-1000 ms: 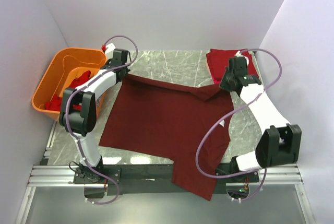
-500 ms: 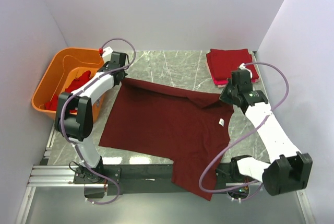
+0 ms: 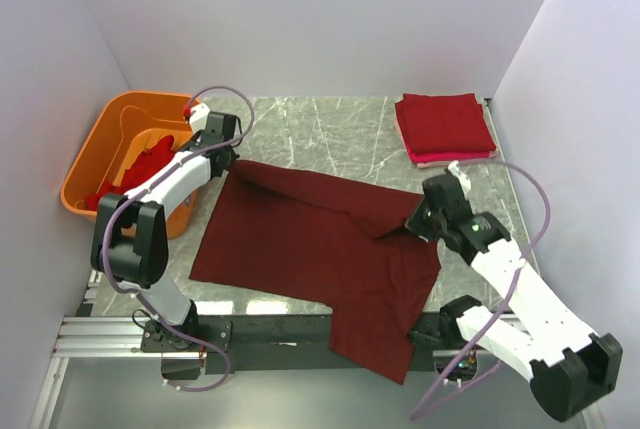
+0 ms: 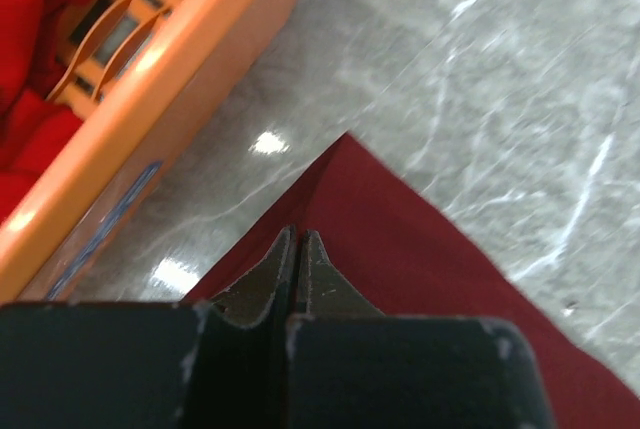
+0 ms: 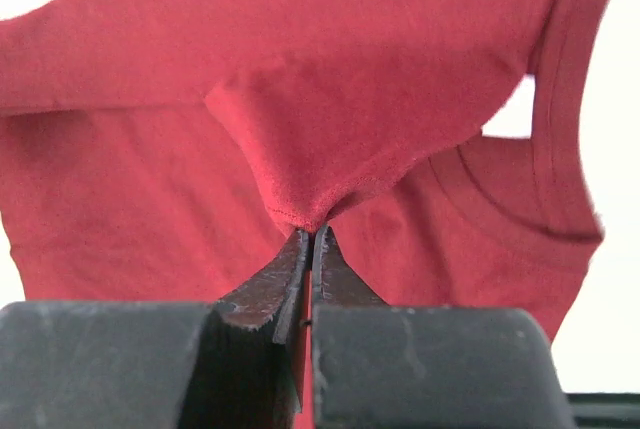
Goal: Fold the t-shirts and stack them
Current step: Fold the tshirt
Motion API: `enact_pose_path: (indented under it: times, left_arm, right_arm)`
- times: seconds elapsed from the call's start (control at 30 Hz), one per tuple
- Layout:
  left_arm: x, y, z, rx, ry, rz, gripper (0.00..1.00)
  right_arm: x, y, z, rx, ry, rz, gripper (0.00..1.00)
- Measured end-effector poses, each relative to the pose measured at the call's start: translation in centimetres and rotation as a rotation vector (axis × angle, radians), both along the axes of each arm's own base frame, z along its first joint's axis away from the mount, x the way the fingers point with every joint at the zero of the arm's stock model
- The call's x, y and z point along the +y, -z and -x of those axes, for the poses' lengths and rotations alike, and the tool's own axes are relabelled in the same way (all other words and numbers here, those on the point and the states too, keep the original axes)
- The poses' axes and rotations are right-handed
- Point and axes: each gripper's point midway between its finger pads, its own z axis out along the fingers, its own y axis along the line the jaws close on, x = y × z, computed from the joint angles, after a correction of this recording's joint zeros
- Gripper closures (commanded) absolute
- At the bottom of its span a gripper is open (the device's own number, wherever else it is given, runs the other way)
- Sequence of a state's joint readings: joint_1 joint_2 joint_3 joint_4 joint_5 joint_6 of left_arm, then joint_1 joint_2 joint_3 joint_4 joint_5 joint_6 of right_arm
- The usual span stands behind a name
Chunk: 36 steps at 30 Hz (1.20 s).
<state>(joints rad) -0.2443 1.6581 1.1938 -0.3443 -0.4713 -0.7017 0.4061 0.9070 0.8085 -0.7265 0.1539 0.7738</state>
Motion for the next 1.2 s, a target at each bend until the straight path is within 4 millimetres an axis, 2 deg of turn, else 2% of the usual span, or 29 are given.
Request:
enact_pose_path:
  times: [0.13, 0.23, 0.33, 0.37, 0.43, 0.47, 0.5, 0.53, 0.57, 0.6, 0.8, 0.9, 1.1, 1.2]
  left_arm:
    - [0.3, 1.3, 1.3, 0.036, -0.014, 0.000, 0.99]
    - [0.6, 2.2, 2.2, 0.068, -0.033, -0.003, 0.99]
    - [0.9, 2.5, 2.6, 0.082, -0.057, -0.004, 0.99]
    - [0.9, 2.7, 2.7, 0.089, -0.062, -0.003, 0.95]
    - [1.0, 3.1, 2.9, 0.114, -0.069, -0.008, 0.78]
    - [1.0, 3.3, 2.9, 0.126, -0.071, -0.008, 0.68]
    - [0.9, 3.5, 2.8, 0.135, -0.071, -0.012, 0.52]
    - [0.8, 3.5, 2.7, 0.141, -0.073, -0.015, 0.42]
    - [0.7, 3.5, 2.7, 0.147, -0.072, -0.020, 0.08]
    - [0.6, 3.4, 2.7, 0.147, -0.075, -0.022, 0.01]
    - [-3.0, 1.1, 2.3, 0.106, -0.004, -0.048, 0.01]
    - [-3.9, 0.4, 1.9, 0.092, 0.025, -0.039, 0.01]
    - [-5.5, 0.2, 1.1, 0.088, 0.099, 0.006, 0.00]
    - [-6.6, 0.5, 0.8, 0.091, 0.139, 0.035, 0.01]
  right_arm:
    - [-0.1, 2.3, 1.9, 0.037, 0.046, -0.042, 1.00]
    - [-0.2, 3.9, 3.1, 0.069, 0.060, -0.062, 0.96]
    - [0.3, 5.8, 4.5, 0.121, 0.020, -0.075, 0.83]
    - [0.5, 6.2, 4.9, 0.137, 0.000, -0.074, 0.73]
    - [0.7, 6.8, 5.5, 0.161, -0.040, -0.071, 0.63]
    - [0.9, 6.8, 5.6, 0.162, -0.066, -0.071, 0.54]
    - [1.1, 6.7, 5.6, 0.162, -0.089, -0.068, 0.50]
    - [1.2, 6.7, 5.6, 0.164, -0.110, -0.064, 0.46]
    - [1.4, 6.6, 5.6, 0.167, -0.133, -0.057, 0.45]
    - [1.4, 6.5, 5.5, 0.169, -0.144, -0.052, 0.44]
    - [1.4, 4.9, 4.2, 0.150, -0.186, 0.005, 0.37]
    - [1.0, 3.4, 3.5, 0.113, -0.182, 0.036, 0.35]
    - [1.7, 1.7, 2.7, 0.060, -0.267, 0.049, 0.24]
    - [2.7, 1.1, 2.6, 0.038, -0.341, 0.037, 0.24]
